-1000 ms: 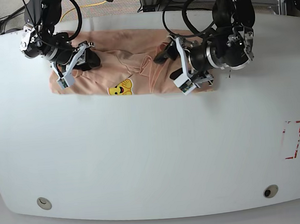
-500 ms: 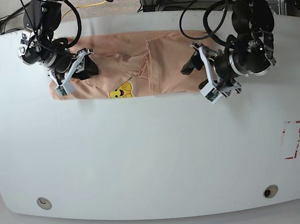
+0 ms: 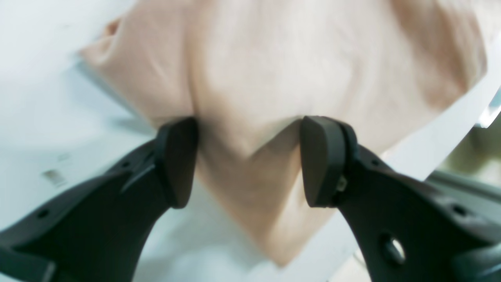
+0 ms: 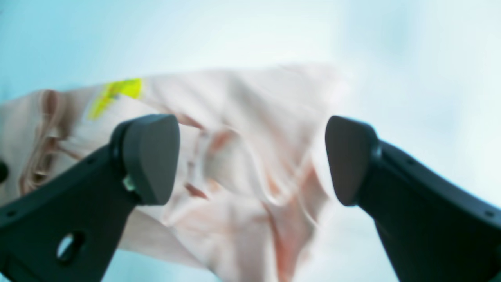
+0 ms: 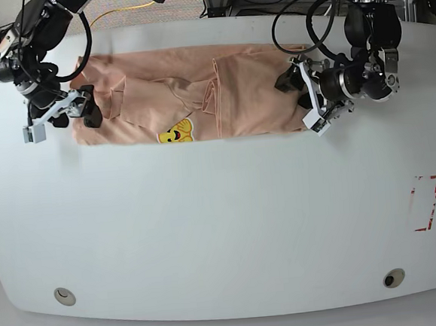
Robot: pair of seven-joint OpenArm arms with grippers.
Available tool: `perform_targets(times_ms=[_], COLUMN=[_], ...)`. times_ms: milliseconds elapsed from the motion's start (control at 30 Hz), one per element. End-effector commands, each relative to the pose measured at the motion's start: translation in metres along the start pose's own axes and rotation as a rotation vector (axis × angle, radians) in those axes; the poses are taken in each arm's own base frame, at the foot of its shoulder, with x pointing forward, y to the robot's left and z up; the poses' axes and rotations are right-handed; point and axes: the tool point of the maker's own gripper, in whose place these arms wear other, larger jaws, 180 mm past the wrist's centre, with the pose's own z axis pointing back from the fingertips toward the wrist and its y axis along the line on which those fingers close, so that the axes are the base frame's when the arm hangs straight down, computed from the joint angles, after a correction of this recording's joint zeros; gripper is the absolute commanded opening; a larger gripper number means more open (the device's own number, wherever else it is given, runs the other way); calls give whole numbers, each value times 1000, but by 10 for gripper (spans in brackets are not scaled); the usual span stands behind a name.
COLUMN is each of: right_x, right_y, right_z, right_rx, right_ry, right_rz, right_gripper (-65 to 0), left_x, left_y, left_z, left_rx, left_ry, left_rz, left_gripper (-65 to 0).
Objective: Fold the T-shirt properly
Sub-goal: 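Fold both ends of the shirt together toward the middle with both grippers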
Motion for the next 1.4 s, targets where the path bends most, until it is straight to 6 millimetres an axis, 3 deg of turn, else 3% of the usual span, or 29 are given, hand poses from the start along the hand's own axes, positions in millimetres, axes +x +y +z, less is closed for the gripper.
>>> perform_targets(times_ms=[0,167,367,600,667,933,1000,1033,1267,1367], right_x=[17,-2,-14,-37,-45,-52,-53,-51,-37,-33], right_y=[-22,-74,-86,-56,-36,8,10,12,8,4], right_z=[11,24,23,4,-7,-28,-31,-33,-32,-29], right_rx=[-36,-99,-94,-27,18,109,116,120,115,105], right_ry=[-33,9,48,116,137,163,164,152,134,139], right_rz=[-11,-142,-181,-166,-157,-121,-120,-119,-57,-35], right_gripper=[-92,-94,-94,-95,-95,-98,-133,-184,-610,-647], left_x=[7,-1,0,1,2,2,0,2,-3,-7], left_y=[0,0,0,1,1,-1,-1,0,2,0], left_z=[0,-3,-3,-3,-2,-2,-3,-3,-12,-20], left_rx=[-14,-21,-19,-14,-14,-16,-19,-15,12,25], left_ry=[-67,-62,-64,-68,-71,-73,-69,-72,-50,-30], left_rz=[20,44,39,46,42,41,48,47,90,98], left_gripper=[-265,-265,-265,-265,-265,-265,-265,-265,-265,-265])
